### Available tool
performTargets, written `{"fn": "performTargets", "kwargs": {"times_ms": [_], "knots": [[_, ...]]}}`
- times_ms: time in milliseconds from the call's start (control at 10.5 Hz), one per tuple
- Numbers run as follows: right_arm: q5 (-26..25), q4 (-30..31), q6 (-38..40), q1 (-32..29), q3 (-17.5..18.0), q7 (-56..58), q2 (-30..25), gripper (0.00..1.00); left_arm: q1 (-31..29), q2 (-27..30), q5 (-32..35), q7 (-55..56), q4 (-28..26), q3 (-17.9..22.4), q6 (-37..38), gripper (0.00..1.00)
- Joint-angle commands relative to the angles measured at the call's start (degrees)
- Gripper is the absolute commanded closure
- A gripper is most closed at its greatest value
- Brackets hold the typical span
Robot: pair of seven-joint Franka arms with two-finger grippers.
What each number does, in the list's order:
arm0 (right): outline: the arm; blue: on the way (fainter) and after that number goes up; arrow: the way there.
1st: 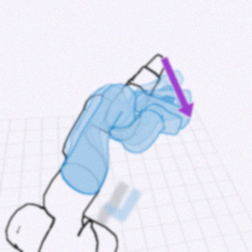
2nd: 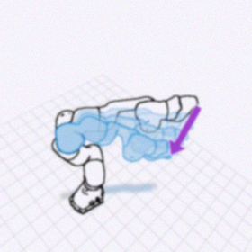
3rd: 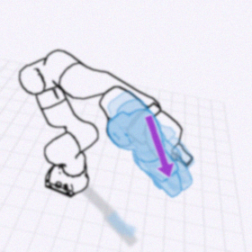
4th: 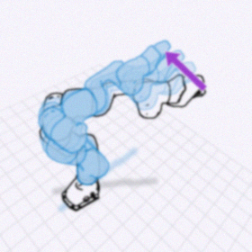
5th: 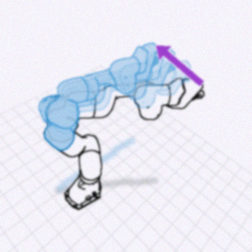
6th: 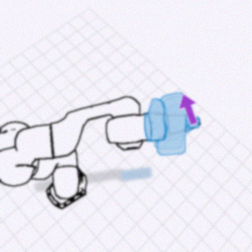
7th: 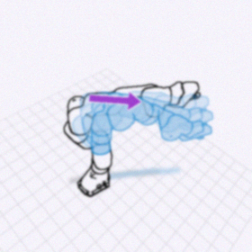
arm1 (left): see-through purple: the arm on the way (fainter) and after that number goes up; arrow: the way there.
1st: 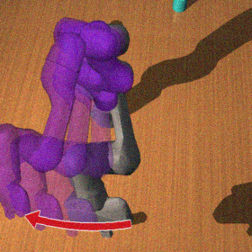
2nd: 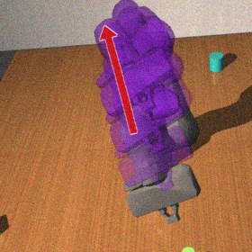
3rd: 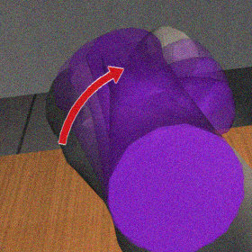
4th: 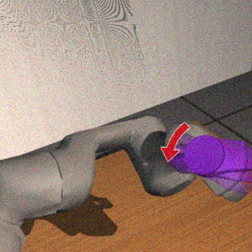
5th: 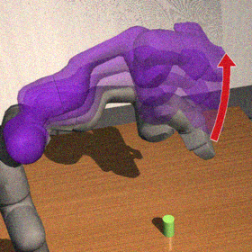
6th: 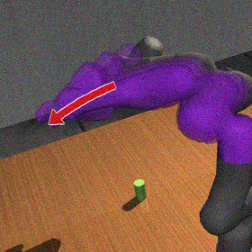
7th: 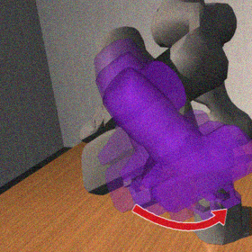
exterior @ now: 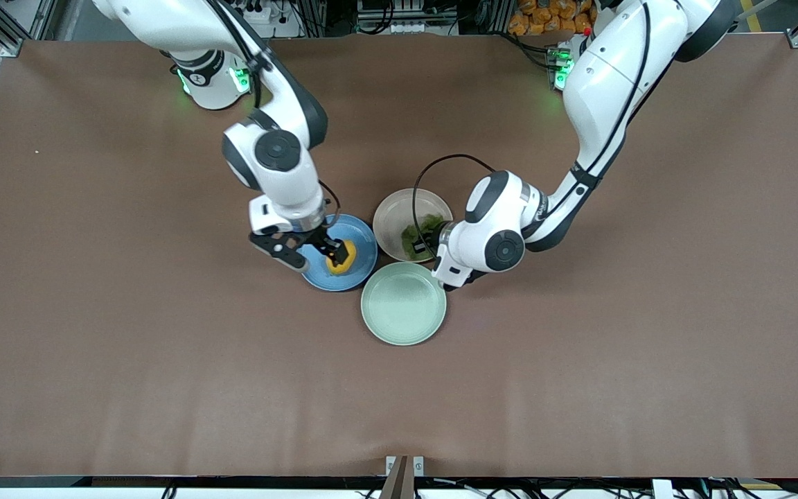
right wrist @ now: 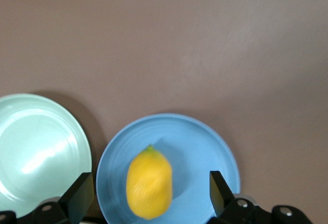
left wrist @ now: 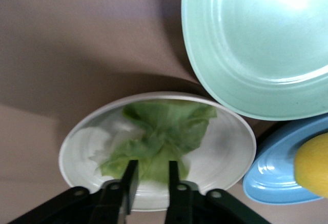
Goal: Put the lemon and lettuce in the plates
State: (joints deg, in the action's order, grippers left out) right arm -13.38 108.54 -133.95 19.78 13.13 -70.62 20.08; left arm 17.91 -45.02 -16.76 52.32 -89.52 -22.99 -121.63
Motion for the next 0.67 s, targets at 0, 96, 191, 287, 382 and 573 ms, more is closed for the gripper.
{"fn": "performTargets", "kwargs": {"times_ms": [0, 96, 191, 287, 382, 573], "knots": [[-0.42, 1.41, 3.07, -5.79, 2.95, 6.08, -6.25, 0.0, 1.69, 0.28, -1.17, 3.66, -0.22, 0.31, -1.33, 0.66], [0.8, 1.41, 5.08, -7.38, 2.96, 9.15, -8.54, 0.0, 1.69, 0.28, -1.08, 3.84, -0.13, 0.31, -1.33, 0.32], [2.03, 1.41, 6.84, -8.96, 2.96, 12.92, -11.0, 0.0, 1.35, 0.71, -1.0, 3.93, -0.13, 0.31, -1.24, 0.0], [3.87, 1.33, 8.86, -10.97, 2.96, 16.35, -13.63, 0.0, 0.39, 1.5, -0.47, 2.89, 0.04, 0.23, -0.81, 0.0], [6.41, 1.24, 10.27, -12.39, 2.96, 21.08, -15.57, 0.0, -0.23, 2.81, -0.21, 2.96, 0.48, 0.31, -0.54, 0.0], [7.23, -0.68, 15.01, -15.46, 2.96, 27.87, -18.31, 0.0, -3.46, 5.45, -0.12, -4.98, 0.49, 0.75, 0.42, 0.0]]}}
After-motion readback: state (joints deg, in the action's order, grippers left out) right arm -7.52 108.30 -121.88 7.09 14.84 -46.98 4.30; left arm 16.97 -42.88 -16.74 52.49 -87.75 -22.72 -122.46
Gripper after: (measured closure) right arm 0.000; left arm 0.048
